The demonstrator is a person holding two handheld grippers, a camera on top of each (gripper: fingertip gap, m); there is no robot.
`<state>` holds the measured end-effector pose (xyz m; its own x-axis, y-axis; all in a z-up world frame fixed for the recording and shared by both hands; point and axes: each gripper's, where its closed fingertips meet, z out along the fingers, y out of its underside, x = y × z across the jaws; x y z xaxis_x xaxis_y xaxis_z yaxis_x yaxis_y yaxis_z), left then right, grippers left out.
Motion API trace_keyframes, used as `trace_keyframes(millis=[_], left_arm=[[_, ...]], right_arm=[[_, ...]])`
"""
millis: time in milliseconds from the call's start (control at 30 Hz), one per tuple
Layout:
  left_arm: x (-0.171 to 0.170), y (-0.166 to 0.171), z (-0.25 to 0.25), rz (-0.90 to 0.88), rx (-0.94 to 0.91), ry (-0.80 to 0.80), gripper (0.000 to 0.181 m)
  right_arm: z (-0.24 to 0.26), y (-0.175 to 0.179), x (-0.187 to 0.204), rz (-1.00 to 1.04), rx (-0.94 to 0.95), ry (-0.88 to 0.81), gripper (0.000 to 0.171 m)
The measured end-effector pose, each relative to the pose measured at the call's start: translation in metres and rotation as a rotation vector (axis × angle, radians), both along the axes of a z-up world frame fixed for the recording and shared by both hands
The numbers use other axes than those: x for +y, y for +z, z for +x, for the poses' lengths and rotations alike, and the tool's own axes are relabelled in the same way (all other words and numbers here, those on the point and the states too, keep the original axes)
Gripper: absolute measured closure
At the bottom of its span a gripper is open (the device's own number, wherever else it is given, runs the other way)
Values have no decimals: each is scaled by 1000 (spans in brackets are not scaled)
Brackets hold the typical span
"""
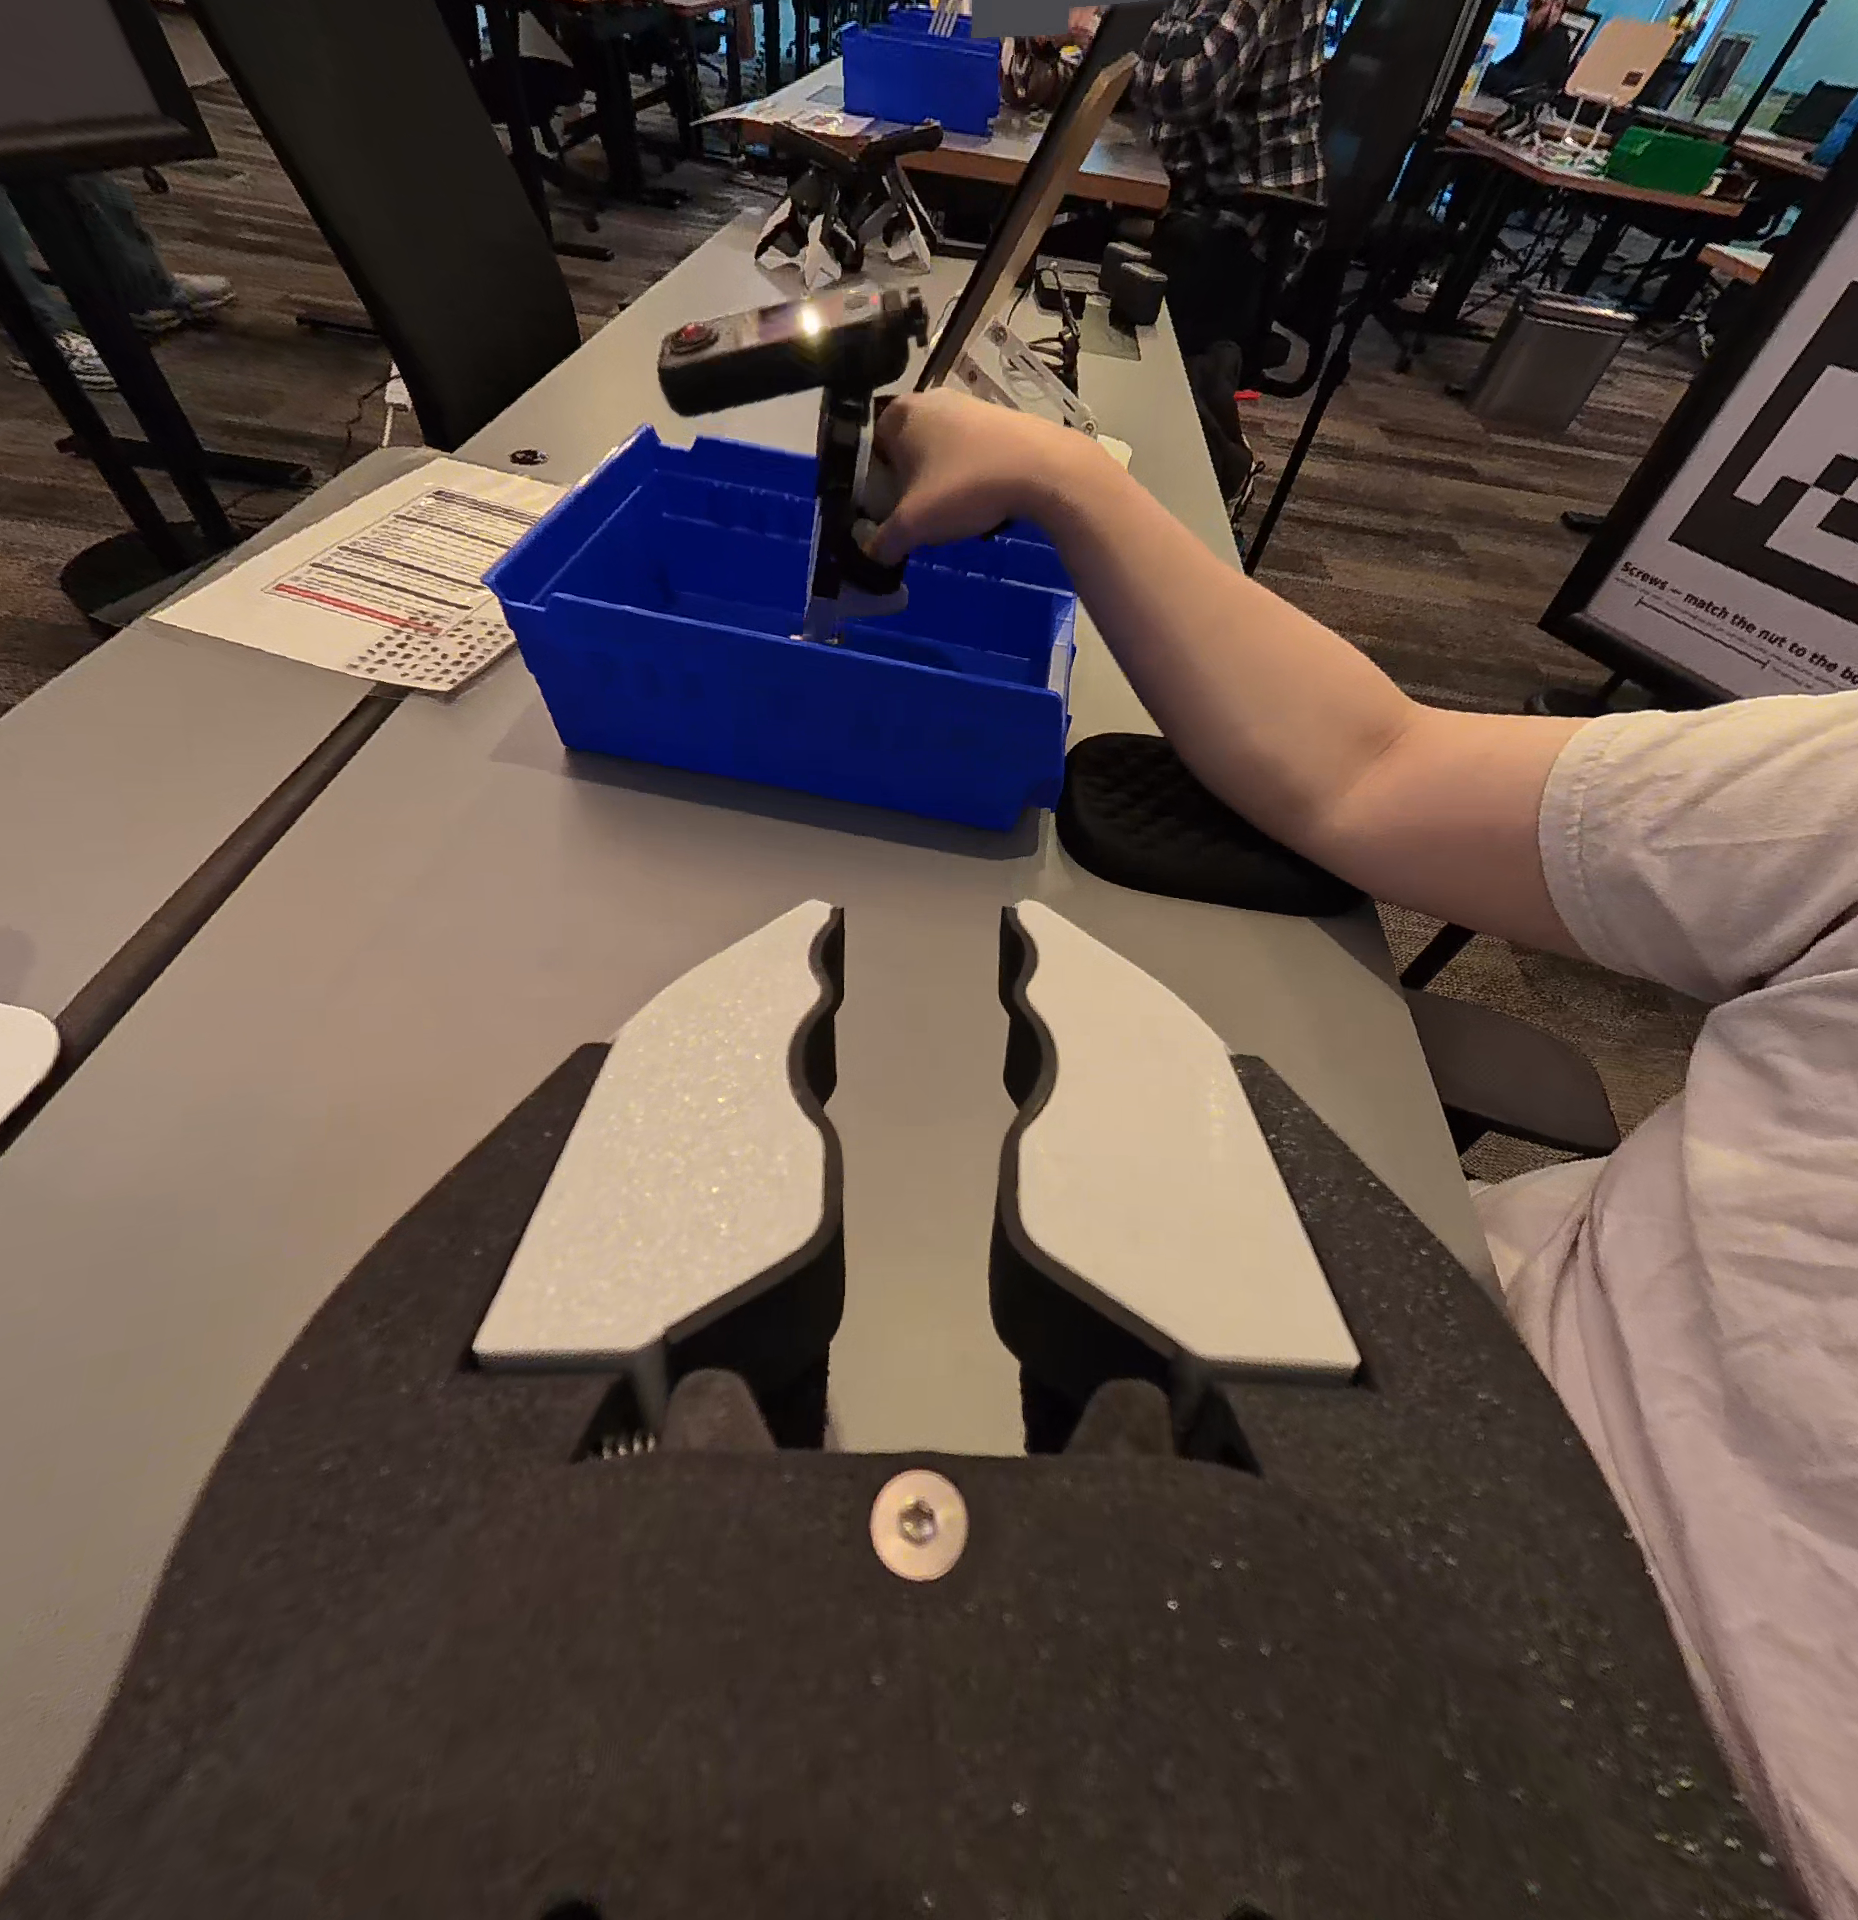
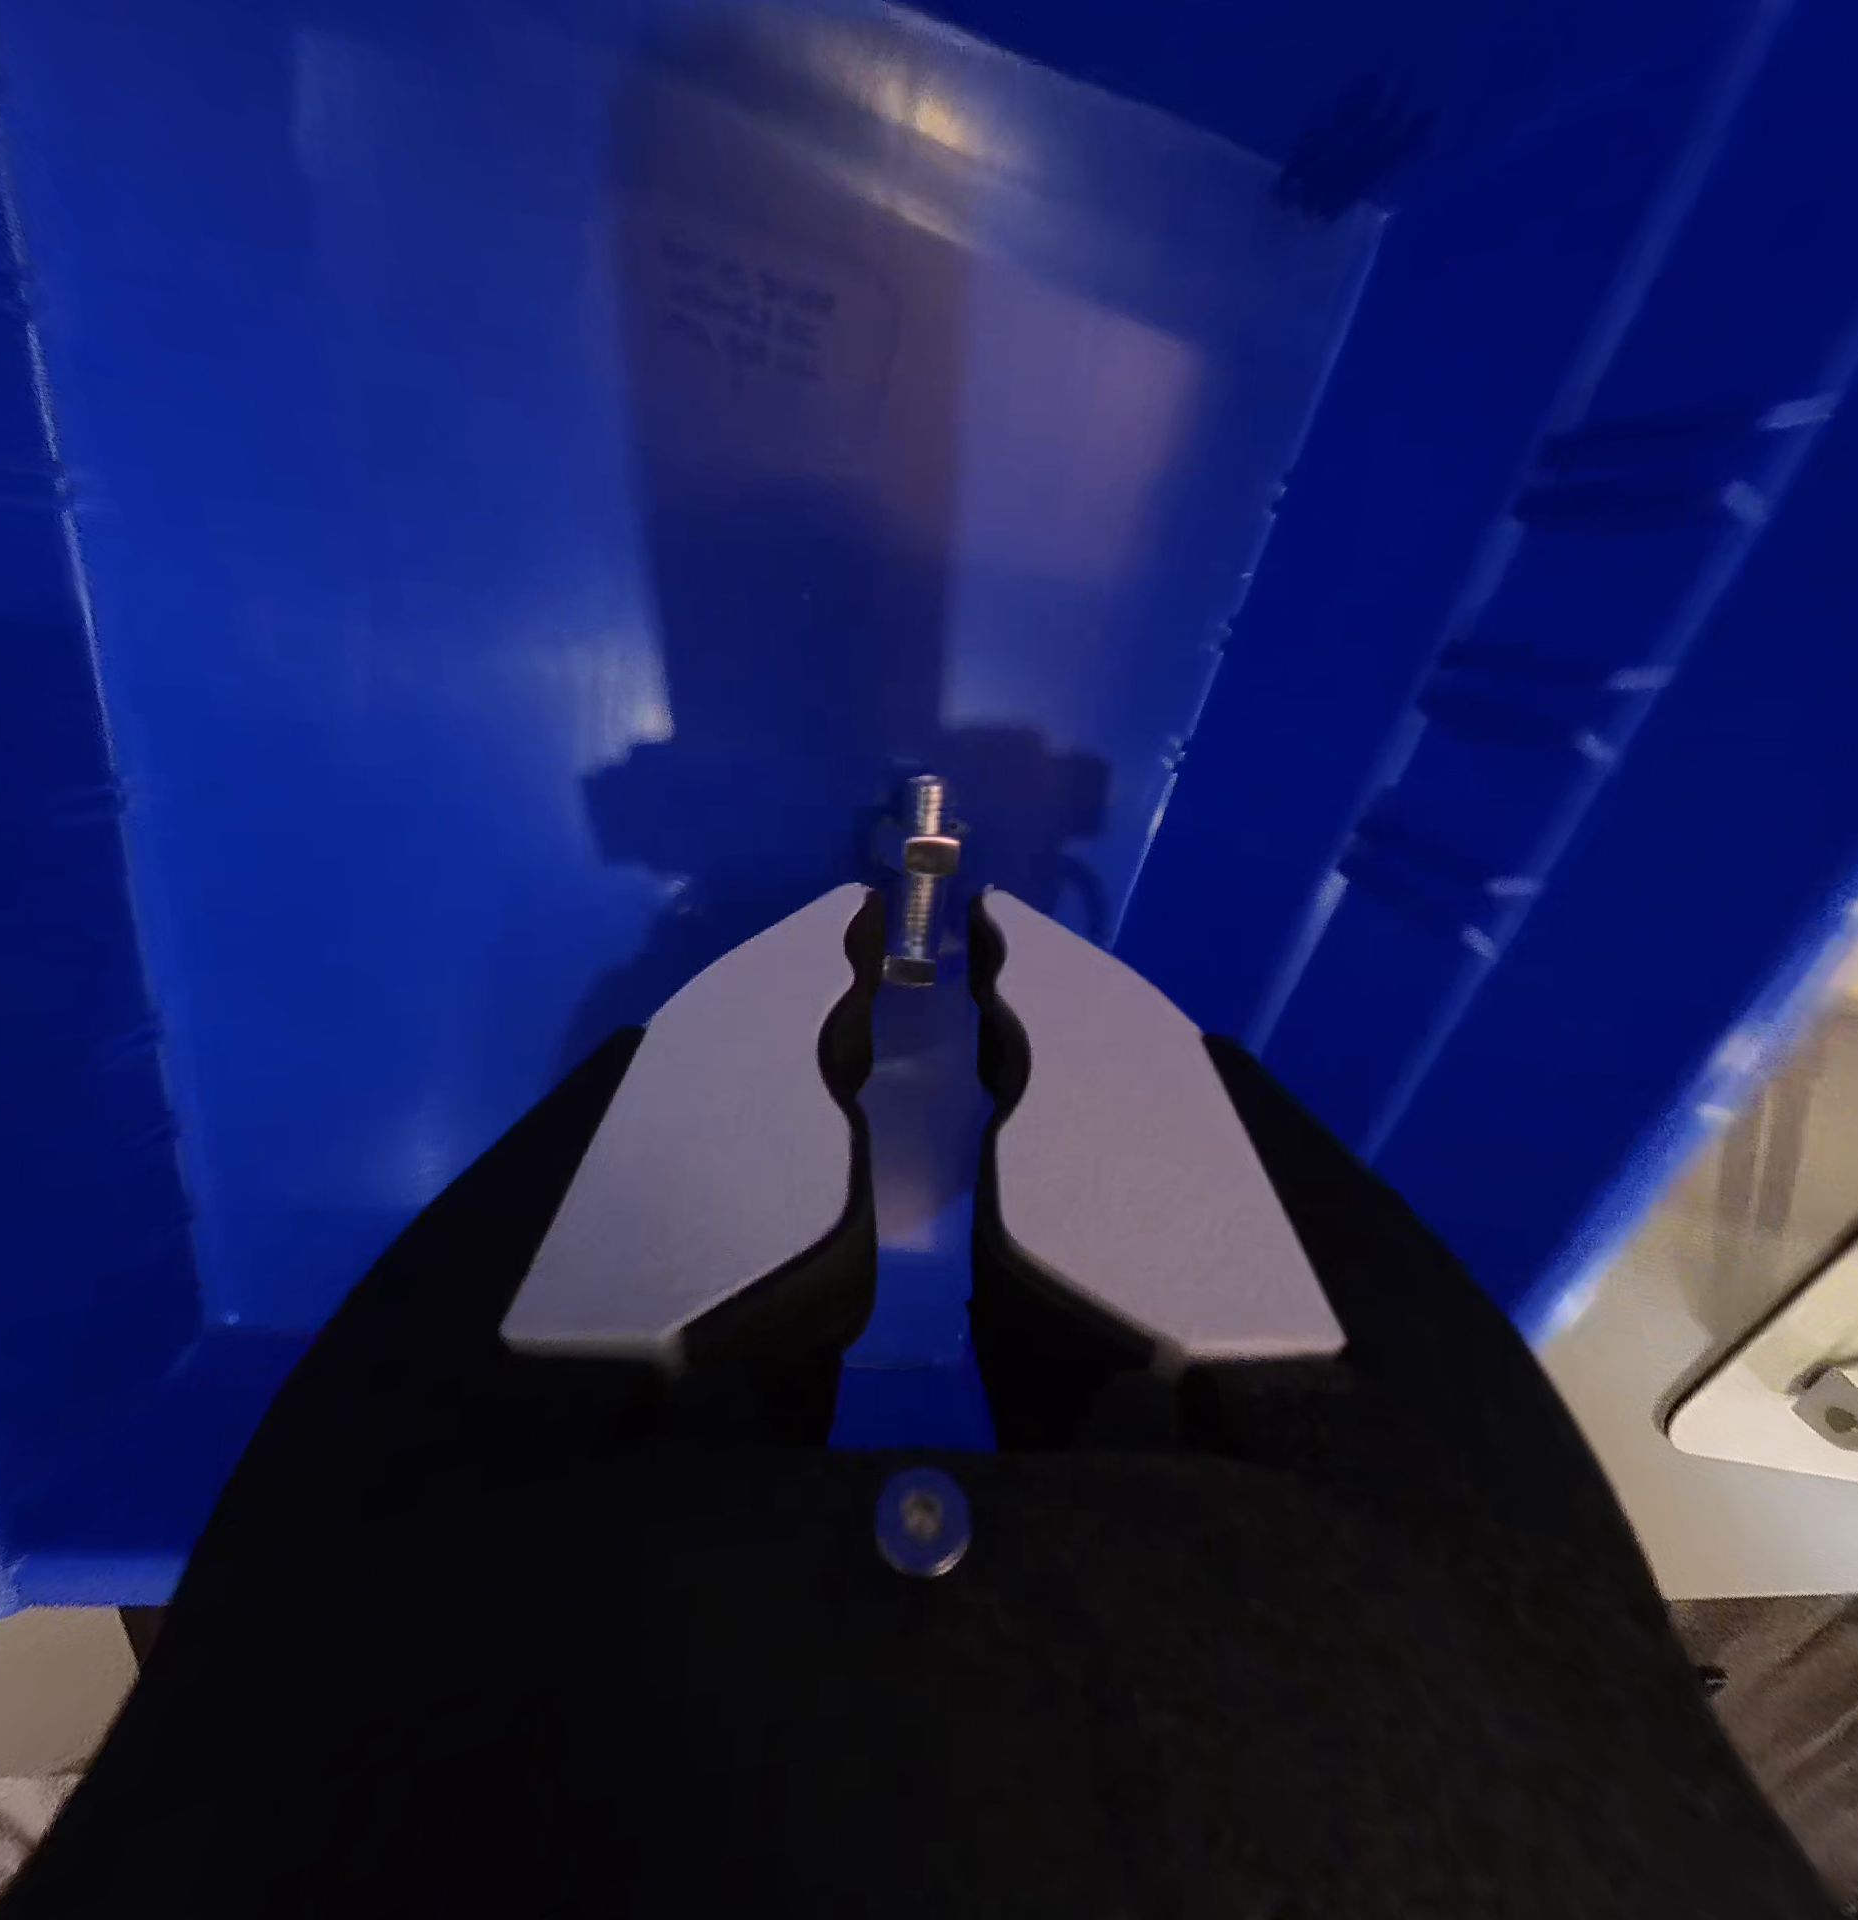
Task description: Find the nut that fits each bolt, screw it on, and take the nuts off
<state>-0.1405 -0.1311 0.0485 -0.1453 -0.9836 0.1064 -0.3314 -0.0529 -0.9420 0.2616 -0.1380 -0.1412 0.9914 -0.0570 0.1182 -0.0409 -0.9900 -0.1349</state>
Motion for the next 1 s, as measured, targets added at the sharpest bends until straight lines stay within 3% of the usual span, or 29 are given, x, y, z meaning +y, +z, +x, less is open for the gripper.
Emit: trace_keyframes(millis=[200,333,433,600,700,767,900,1000], left_arm=[[25,31,-34,130,-5,120,154],[72,81,-104,327,-72,435,170],[107,106,-181,444,-57,734,169],[142,96,-292,445,106,1067,170],[151,56,-328,313,287,1091,179],[157,42,-345,320,372,1102,181],[156,59,-358,517,399,1194,174],[134,52,-328,439,343,1033,181]], right_arm=[[-22,73,20,297,-24,89,152],[-61,129,39,558,21,211,153],[-88,146,44,629,67,290,154],[-171,157,45,656,305,511,156],[-196,156,46,640,265,584,157],[-206,151,46,615,227,621,157],[-223,143,45,571,243,665,157],[-230,137,45,547,242,685,157]])
